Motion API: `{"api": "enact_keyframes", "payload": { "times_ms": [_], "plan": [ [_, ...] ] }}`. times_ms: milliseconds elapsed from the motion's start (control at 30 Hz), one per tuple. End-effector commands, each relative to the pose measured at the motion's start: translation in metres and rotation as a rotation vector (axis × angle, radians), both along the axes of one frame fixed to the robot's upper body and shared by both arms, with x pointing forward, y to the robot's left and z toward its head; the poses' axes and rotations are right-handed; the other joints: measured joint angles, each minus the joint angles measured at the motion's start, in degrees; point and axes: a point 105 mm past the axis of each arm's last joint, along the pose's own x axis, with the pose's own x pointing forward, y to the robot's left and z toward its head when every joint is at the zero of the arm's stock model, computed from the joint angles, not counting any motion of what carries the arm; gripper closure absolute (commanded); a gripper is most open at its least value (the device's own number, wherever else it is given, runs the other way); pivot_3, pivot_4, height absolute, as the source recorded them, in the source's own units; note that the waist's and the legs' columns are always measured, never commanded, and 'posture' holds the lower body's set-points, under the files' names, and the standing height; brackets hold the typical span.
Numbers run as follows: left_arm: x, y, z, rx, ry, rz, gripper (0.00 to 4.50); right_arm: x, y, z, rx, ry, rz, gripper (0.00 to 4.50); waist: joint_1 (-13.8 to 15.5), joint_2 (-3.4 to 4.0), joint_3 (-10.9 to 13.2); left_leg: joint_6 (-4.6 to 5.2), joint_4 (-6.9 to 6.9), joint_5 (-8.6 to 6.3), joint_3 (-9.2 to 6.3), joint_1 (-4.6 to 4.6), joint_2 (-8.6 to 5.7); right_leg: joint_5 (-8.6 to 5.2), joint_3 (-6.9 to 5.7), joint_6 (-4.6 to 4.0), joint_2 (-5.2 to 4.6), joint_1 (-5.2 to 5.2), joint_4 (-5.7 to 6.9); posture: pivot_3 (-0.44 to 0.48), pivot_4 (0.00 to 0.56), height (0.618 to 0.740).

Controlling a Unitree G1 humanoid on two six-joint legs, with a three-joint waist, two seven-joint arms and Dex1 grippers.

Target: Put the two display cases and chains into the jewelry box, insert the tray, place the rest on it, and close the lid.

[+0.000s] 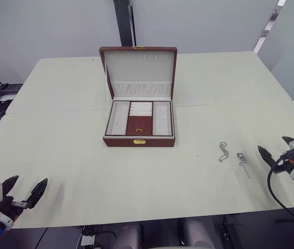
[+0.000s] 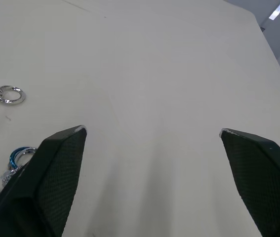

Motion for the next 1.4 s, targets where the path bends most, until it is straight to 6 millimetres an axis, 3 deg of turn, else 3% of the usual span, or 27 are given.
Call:
{"api": "enact_keyframes", "payload": {
  "times_ms": [33,1400],
  "plan": [
    [0.001,0.001,0.013,0.024,-0.042,0.004,0.0,-0.003,-0.005,0.014,-0.032,-0.054,-0.004,0.03,0.0,-0.01,-0.01,0.0,0.0,0.0,0.0,0.01,0.01,0.0,-0.01,0.0,0.0,0.0,0.0,0.0,0.15,0.74],
    [0.01,0.003,0.021,0.043,-0.052,-0.027,0.0,0.001,-0.009,0.025,-0.049,-0.094,-0.029,0.03,-0.01,0.0,-0.04,0.0,0.0,0.0,0.0,0.03,0.02,0.0,0.0,0.0,0.03,0.01,0.02,0.0,0.15,0.74]
  ]
}}
